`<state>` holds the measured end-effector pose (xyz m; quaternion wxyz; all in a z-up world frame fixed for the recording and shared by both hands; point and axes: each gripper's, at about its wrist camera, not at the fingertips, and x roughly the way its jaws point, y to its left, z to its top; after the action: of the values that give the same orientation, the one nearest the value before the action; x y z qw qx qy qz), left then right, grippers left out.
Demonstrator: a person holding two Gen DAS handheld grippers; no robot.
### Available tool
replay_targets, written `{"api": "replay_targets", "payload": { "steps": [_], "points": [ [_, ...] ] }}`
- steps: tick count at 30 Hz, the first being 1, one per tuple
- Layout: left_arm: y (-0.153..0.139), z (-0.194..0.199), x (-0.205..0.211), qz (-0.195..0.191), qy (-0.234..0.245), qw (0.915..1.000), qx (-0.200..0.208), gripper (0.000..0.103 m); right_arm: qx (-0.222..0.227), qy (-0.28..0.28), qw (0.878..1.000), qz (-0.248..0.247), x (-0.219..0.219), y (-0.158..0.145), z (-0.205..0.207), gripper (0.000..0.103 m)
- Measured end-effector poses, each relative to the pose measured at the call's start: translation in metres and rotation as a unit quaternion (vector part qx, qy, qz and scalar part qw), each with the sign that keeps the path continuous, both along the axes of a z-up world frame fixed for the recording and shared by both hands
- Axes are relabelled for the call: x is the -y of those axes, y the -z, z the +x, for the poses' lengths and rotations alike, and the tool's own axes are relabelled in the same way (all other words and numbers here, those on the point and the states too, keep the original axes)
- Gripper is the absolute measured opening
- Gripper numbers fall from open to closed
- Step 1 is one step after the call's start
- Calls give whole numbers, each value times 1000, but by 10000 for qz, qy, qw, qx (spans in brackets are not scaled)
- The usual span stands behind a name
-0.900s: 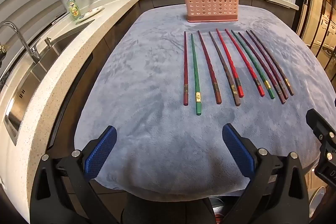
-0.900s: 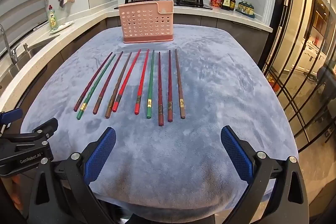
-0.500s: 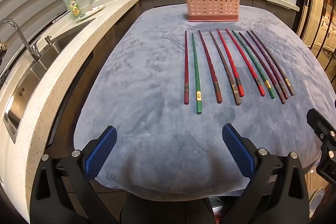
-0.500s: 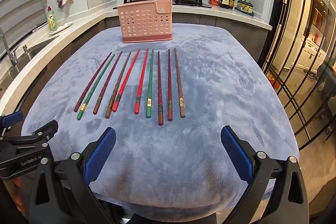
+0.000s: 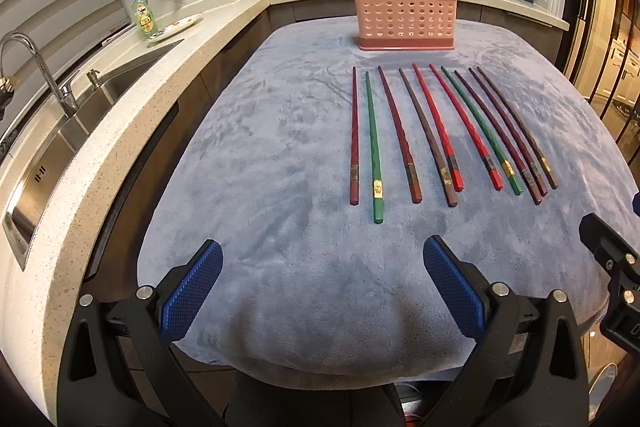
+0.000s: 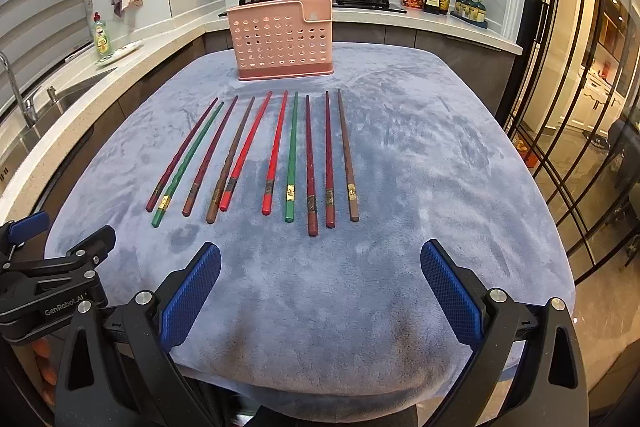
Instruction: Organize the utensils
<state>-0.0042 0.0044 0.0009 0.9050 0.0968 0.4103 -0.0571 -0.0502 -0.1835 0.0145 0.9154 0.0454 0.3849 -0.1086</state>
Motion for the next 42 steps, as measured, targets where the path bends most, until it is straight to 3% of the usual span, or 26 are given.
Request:
{"api": "replay_targets", "payload": {
  "steps": [42],
  "points": [
    [-1, -1, 2, -128, 132, 9998, 34, 96, -2, -32, 9999, 123, 1, -1, 2, 96]
  ]
}}
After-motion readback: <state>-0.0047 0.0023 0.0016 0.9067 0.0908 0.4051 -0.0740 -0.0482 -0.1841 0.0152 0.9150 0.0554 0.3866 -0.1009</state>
